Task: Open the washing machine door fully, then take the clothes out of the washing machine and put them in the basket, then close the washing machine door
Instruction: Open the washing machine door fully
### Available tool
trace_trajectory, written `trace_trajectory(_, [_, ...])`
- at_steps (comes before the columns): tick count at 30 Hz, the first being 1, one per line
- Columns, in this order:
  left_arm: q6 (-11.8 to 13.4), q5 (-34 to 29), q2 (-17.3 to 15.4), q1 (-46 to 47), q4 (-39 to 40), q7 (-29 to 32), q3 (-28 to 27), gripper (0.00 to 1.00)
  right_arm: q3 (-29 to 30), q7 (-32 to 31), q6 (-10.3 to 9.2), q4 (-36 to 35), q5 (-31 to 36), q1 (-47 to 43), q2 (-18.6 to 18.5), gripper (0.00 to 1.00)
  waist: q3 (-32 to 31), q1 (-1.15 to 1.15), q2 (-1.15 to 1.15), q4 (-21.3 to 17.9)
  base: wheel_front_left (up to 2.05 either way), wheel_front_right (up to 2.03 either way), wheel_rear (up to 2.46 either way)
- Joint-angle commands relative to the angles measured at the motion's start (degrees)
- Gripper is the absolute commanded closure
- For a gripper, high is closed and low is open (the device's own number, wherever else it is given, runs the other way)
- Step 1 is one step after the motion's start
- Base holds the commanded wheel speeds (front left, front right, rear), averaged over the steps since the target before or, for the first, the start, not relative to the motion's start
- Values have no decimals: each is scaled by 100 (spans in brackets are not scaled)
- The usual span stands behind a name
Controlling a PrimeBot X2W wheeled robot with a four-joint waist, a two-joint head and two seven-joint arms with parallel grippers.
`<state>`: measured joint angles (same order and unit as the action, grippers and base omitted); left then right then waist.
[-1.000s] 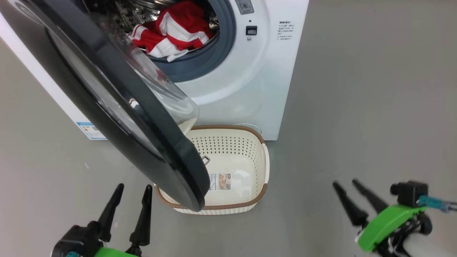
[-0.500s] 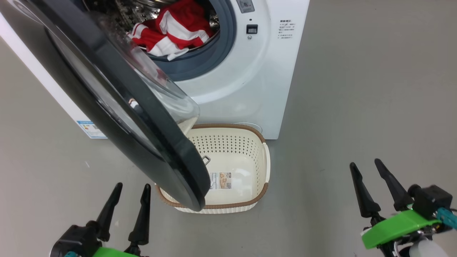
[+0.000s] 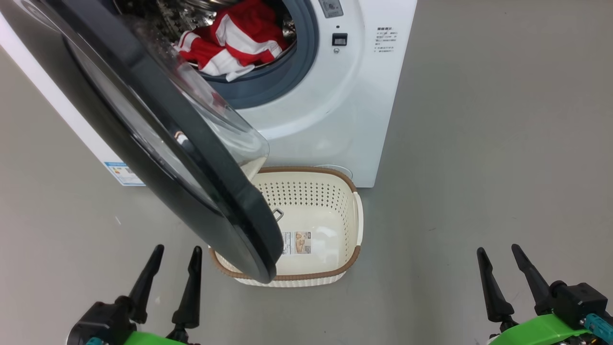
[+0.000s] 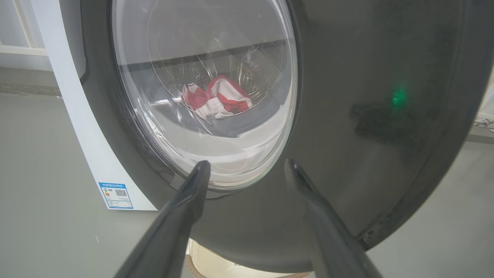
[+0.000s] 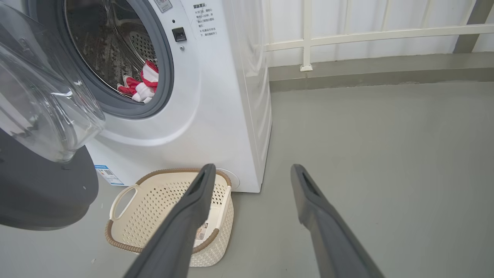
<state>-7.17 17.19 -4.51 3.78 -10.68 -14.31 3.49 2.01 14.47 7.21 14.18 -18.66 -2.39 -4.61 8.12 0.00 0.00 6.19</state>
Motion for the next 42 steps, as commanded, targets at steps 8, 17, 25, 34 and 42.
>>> trace_trajectory(8, [-32, -31, -63, 100, 149, -69, -166, 0, -68, 52, 28, -135, 104, 5, -12, 0, -25, 0, 0, -5, 0, 0, 0])
trace_trajectory(17, [-32, -39, -56, 84, 141, -69, -154, 0, -25, 52, 28, -138, 91, 1, -8, 0, -63, 0, 0, 16, 0, 0, 0])
trace_trajectory(25, [-32, -39, -49, 55, 141, -69, -115, 0, -28, 52, 28, -169, -38, 64, -34, 0, -104, 0, 0, 70, 0, 0, 0])
trace_trajectory(34, [-32, -22, -1, 1, 170, -69, -92, 0, -360, 52, 28, -249, -627, 332, -111, 100, -110, 0, 0, 239, 0, 0, 0])
trace_trajectory(42, [-32, -8, 61, -20, 199, -69, -84, 0, -1064, 52, 28, -248, -1455, 905, -334, 100, -102, 0, 0, 444, 0, 0, 0])
